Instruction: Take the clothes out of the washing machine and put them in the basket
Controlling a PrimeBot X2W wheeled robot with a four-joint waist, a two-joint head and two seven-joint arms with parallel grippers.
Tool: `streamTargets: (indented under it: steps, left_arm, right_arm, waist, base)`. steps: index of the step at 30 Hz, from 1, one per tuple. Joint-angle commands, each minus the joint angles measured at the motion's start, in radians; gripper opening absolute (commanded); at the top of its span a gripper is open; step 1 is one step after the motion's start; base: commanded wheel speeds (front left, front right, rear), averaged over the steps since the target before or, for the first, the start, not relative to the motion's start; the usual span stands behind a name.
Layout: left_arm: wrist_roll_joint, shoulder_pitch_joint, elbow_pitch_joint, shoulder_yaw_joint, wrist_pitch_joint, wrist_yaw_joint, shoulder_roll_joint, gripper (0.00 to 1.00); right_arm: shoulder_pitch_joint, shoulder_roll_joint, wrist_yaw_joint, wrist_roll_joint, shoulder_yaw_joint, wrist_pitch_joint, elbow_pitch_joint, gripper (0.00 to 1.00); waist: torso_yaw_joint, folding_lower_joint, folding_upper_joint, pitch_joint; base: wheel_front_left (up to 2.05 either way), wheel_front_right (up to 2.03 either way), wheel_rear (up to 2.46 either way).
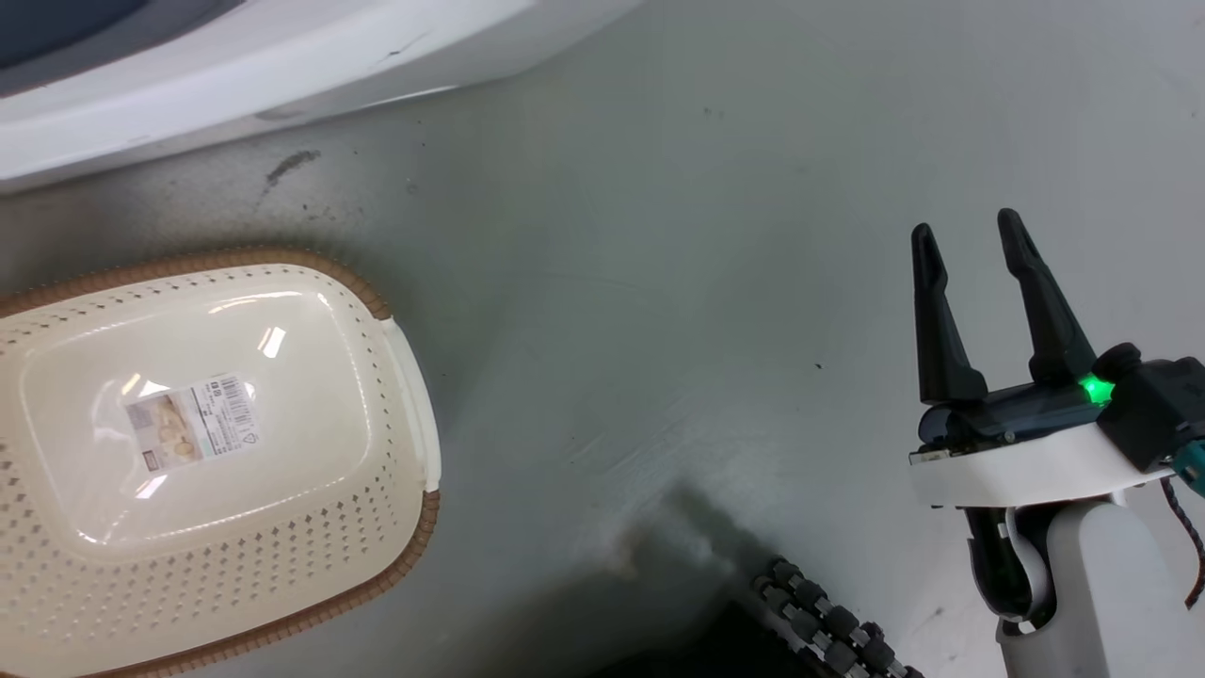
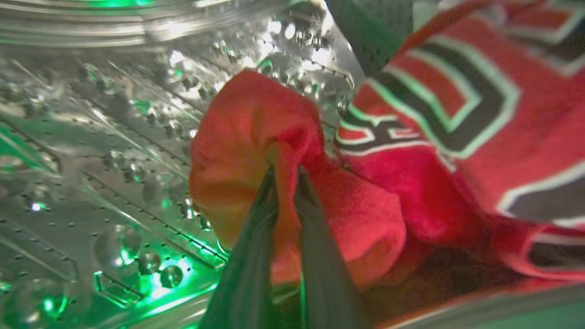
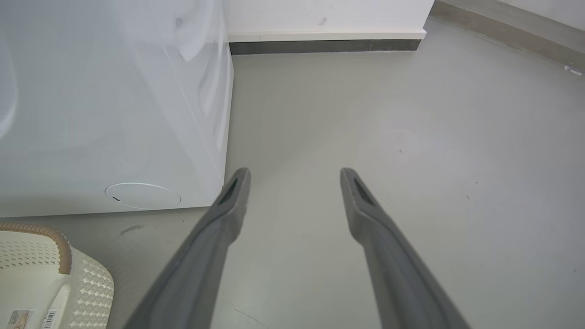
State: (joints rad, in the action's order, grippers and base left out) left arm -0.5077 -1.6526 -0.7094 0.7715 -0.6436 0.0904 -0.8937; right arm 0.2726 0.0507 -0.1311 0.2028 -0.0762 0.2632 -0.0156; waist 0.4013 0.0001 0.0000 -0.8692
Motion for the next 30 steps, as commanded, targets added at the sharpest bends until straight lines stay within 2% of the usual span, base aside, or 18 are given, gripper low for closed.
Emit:
streamTargets:
  steps: [1,2,6,8,9,17,18,25,30]
  left_arm:
    - [-0.005,0.023,-0.011,-0.003,0.044,-0.008,0.014,0.00]
    - [-0.005,0.023,-0.011,-0.003,0.044,-0.008,0.014,0.00]
    - [-0.012,0.059,-0.058,-0.003,0.167,-0.002,0.046,0.00]
    - [-0.018,0.090,-0.091,-0.004,0.244,-0.004,0.072,0.00]
    - [-0.018,0.126,-0.123,0.001,0.331,-0.010,0.102,0.00]
    - [-0.057,0.310,-0.244,-0.003,0.657,-0.021,0.228,0.00]
    - [-0.057,0.310,-0.244,-0.003,0.657,-0.021,0.228,0.00]
    - [-0.094,0.460,-0.302,-0.015,0.858,-0.034,0.322,0.00]
    - [-0.108,0.557,-0.272,-0.037,0.906,-0.059,0.368,0.00]
  right_arm:
    - [0.015,-0.001,0.001,-0.007,0.009,0.002,-0.002,1.00]
    - [0.015,-0.001,0.001,-0.007,0.009,0.002,-0.002,1.00]
    - [0.013,-0.001,0.001,-0.029,0.033,0.002,-0.010,1.00]
    - [0.008,0.000,0.001,-0.044,0.051,0.002,-0.016,1.00]
    - [-0.002,0.000,0.001,-0.056,0.067,0.002,-0.022,1.00]
    - [-0.040,0.000,0.001,-0.132,0.124,0.002,-0.040,1.00]
    - [-0.040,0.000,0.001,-0.132,0.124,0.002,-0.040,1.00]
    - [-0.093,0.000,0.001,-0.177,0.151,0.002,-0.055,1.00]
    - [-0.128,0.000,0.001,-0.198,0.158,0.002,-0.064,1.00]
  waist:
    - [-0.014,-0.0001,0.0000,0.028]
    - [-0.014,-0.0001,0.0000,0.028]
    - [-0.038,-0.0001,0.0000,0.084]
    - [-0.055,-0.0001,0.0000,0.121]
    - [-0.074,-0.0001,0.0000,0.162]
    - [-0.154,-0.0001,0.0000,0.336]
    - [-0.154,-0.0001,0.0000,0.336]
    - [-0.217,-0.0001,0.0000,0.472]
    - [-0.254,-0.0001,0.0000,0.547]
  base:
    - [0.00,0.00,0.00]
    - [0.00,0.00,0.00]
    - [0.00,0.00,0.00]
    - [0.00,0.00,0.00]
    - [0.00,0.00,0.00]
    - [0.00,0.00,0.00]
    - [0.00,0.00,0.00]
    - [0.00,0.00,0.00]
    - [0.00,0.00,0.00]
